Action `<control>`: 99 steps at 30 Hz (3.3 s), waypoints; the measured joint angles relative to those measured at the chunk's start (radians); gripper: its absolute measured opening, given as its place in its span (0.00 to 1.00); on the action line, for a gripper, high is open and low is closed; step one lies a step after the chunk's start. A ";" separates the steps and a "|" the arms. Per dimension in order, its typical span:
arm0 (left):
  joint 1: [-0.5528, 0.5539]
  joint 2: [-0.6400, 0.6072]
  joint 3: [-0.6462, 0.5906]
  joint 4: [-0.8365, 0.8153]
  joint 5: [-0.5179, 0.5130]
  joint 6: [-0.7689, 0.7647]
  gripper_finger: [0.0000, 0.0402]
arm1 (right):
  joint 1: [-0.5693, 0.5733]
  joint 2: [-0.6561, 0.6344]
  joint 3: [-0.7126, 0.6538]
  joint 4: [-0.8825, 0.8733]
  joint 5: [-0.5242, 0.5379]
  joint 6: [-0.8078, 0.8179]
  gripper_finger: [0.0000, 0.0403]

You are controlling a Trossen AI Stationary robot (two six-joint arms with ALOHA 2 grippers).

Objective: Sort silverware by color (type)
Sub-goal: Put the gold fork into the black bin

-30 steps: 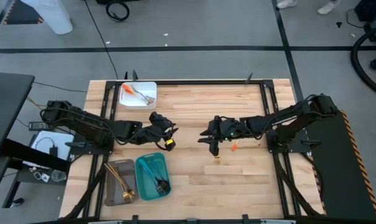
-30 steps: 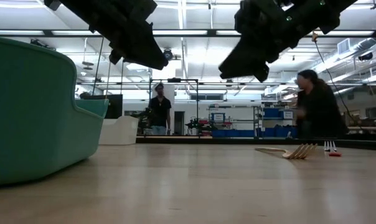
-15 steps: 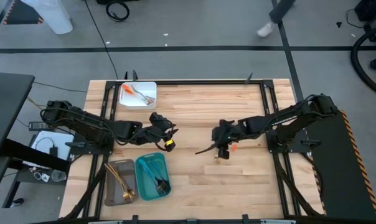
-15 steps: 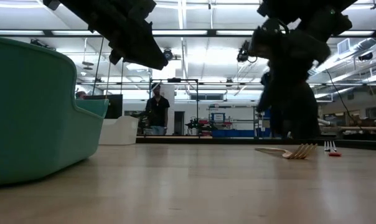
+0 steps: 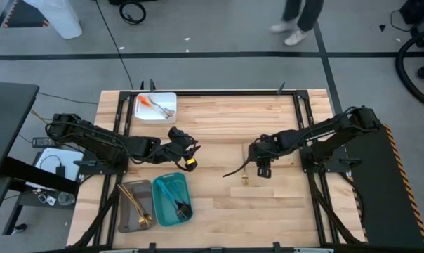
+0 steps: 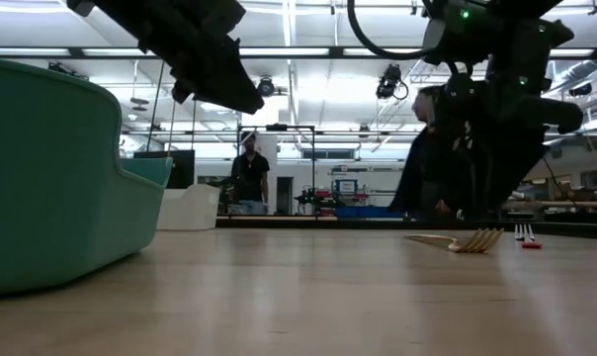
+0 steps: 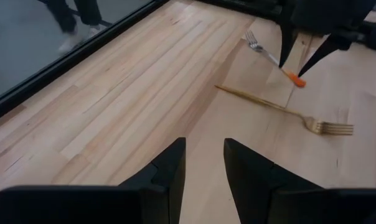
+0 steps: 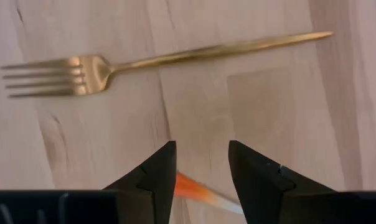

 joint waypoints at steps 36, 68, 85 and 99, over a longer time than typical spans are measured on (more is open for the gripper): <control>-0.011 0.000 0.000 -0.140 0.067 -0.031 0.29 | 0.020 0.123 -0.054 0.145 0.031 0.336 0.53; -0.018 0.000 0.000 -0.171 0.069 -0.059 0.29 | 0.075 0.226 -0.023 0.386 0.187 0.400 0.53; -0.023 0.000 0.000 -0.119 0.242 0.132 0.29 | 0.073 0.236 -0.021 0.393 0.112 0.254 0.38; -0.024 0.000 0.001 -0.061 0.270 0.230 0.29 | 0.072 0.235 -0.022 0.407 0.071 0.211 0.05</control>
